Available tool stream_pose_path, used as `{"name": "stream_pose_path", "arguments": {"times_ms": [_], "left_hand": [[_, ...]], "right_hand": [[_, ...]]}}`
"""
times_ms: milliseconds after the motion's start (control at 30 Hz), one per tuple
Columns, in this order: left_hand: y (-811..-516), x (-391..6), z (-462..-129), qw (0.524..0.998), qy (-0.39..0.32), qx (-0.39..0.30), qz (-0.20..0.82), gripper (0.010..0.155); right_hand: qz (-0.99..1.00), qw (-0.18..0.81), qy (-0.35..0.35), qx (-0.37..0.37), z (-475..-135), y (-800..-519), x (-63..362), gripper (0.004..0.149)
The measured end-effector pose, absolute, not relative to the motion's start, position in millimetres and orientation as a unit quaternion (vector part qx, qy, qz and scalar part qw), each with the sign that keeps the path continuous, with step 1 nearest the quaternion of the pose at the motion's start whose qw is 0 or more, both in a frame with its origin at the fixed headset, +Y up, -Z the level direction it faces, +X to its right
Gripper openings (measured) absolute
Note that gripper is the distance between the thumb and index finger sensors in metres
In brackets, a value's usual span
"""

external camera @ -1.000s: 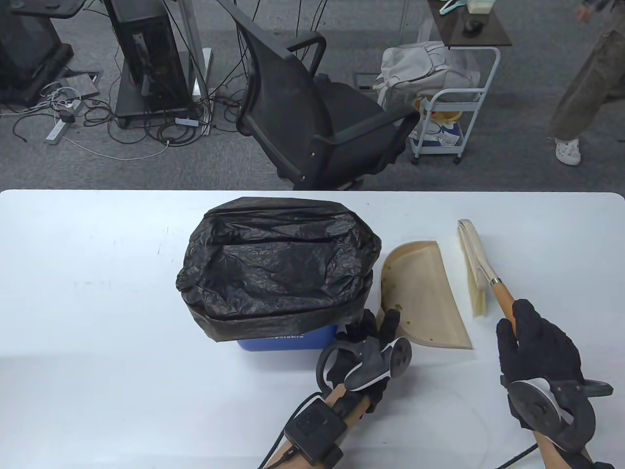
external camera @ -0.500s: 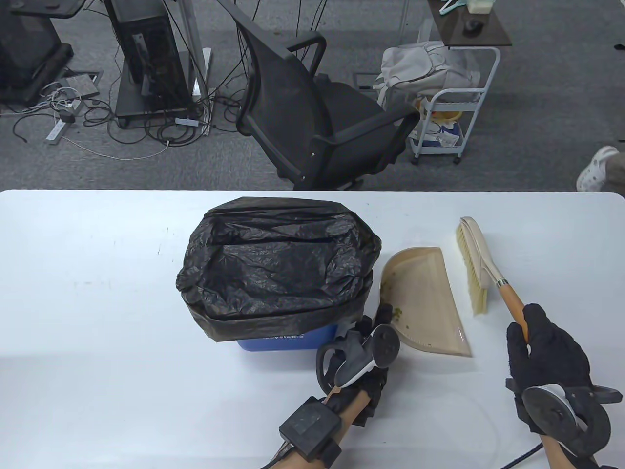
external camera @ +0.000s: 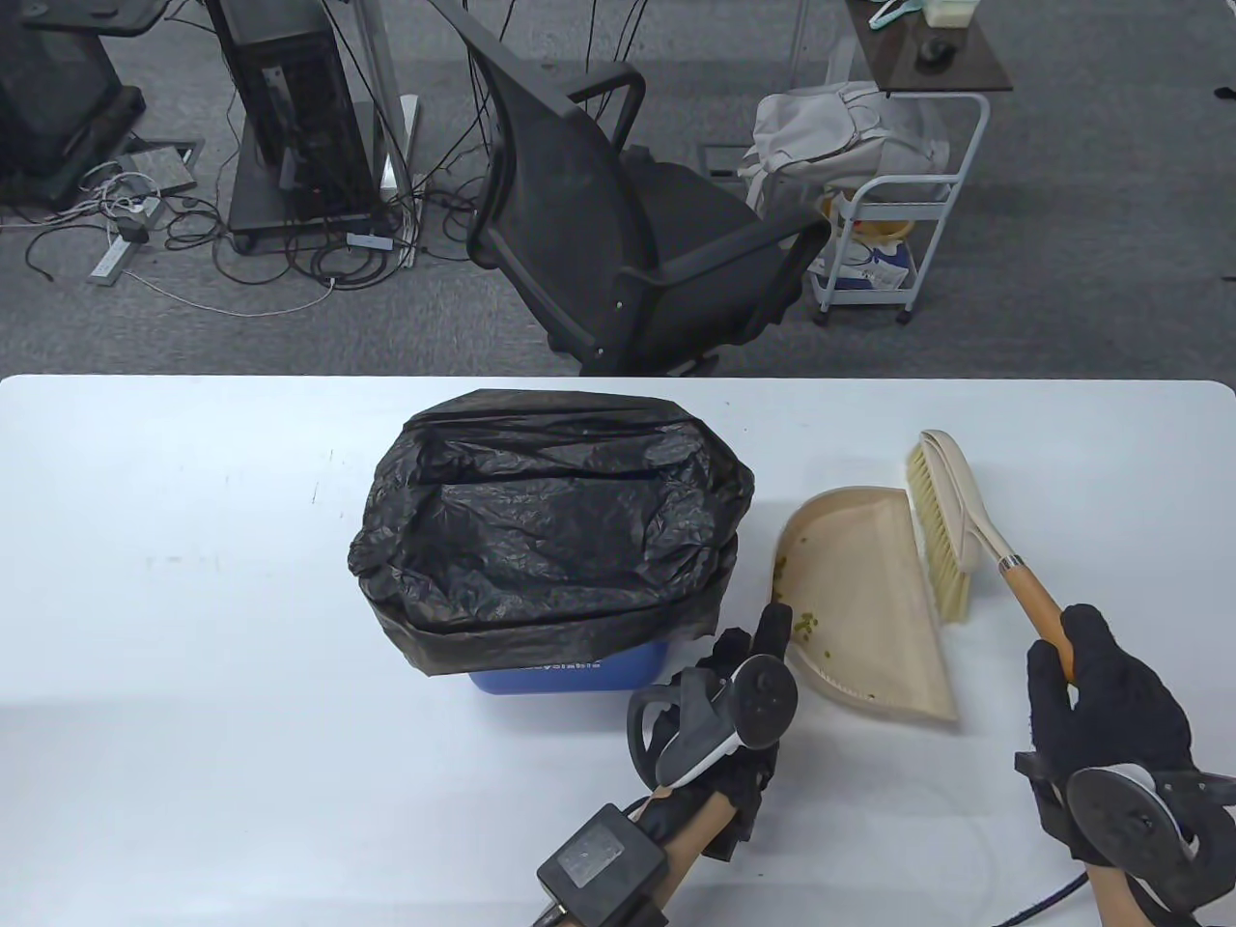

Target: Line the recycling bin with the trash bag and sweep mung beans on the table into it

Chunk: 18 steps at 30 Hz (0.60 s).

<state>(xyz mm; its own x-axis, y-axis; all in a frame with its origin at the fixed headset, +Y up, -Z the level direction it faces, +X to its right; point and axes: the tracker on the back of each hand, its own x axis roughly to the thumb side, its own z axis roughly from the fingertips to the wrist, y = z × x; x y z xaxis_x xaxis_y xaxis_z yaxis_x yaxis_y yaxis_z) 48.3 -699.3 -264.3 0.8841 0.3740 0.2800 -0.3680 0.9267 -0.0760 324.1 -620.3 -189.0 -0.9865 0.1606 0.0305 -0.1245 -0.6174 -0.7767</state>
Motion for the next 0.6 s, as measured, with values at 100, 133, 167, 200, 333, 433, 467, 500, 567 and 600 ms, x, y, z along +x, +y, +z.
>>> {"name": "stream_pose_path", "arguments": {"times_ms": [100,133,167,200,333,433,467,500,567,600], "left_hand": [[-682.9,45.4,-255.0,0.969,-0.152,0.000,0.197,0.073],[-676.9,44.2,-251.2,0.968,-0.149,0.003,0.200,0.073],[-671.9,43.0,-248.1,0.968,-0.150,0.007,0.202,0.072],[-666.4,41.6,-244.9,0.967,-0.150,0.010,0.203,0.072],[-646.3,35.5,-233.1,0.964,-0.153,0.019,0.216,0.072],[-632.4,31.5,-225.2,0.963,-0.155,0.030,0.219,0.072],[-628.4,30.1,-223.3,0.963,-0.155,0.031,0.220,0.072],[-624.6,28.7,-221.5,0.962,-0.154,0.033,0.222,0.072],[-616.4,25.7,-217.8,0.961,-0.155,0.037,0.228,0.072],[-612.1,23.8,-216.0,0.960,-0.154,0.038,0.231,0.072]], "right_hand": [[0.899,0.082,-0.430,-0.023,-188.0,-620.1,325.5,0.053],[0.899,0.083,-0.430,-0.024,-187.8,-620.1,325.9,0.054],[0.899,0.084,-0.430,-0.024,-187.5,-620.2,326.1,0.054],[0.899,0.084,-0.430,-0.025,-187.2,-620.1,326.2,0.054],[0.898,0.087,-0.430,-0.028,-185.2,-619.8,327.2,0.054],[0.898,0.090,-0.429,-0.030,-184.5,-619.8,328.3,0.054],[0.898,0.091,-0.429,-0.030,-184.3,-619.7,328.4,0.053],[0.898,0.091,-0.429,-0.030,-184.0,-619.8,328.5,0.054],[0.898,0.090,-0.429,-0.031,-183.6,-619.8,328.5,0.054],[0.898,0.090,-0.429,-0.031,-183.5,-619.9,328.4,0.054]]}}
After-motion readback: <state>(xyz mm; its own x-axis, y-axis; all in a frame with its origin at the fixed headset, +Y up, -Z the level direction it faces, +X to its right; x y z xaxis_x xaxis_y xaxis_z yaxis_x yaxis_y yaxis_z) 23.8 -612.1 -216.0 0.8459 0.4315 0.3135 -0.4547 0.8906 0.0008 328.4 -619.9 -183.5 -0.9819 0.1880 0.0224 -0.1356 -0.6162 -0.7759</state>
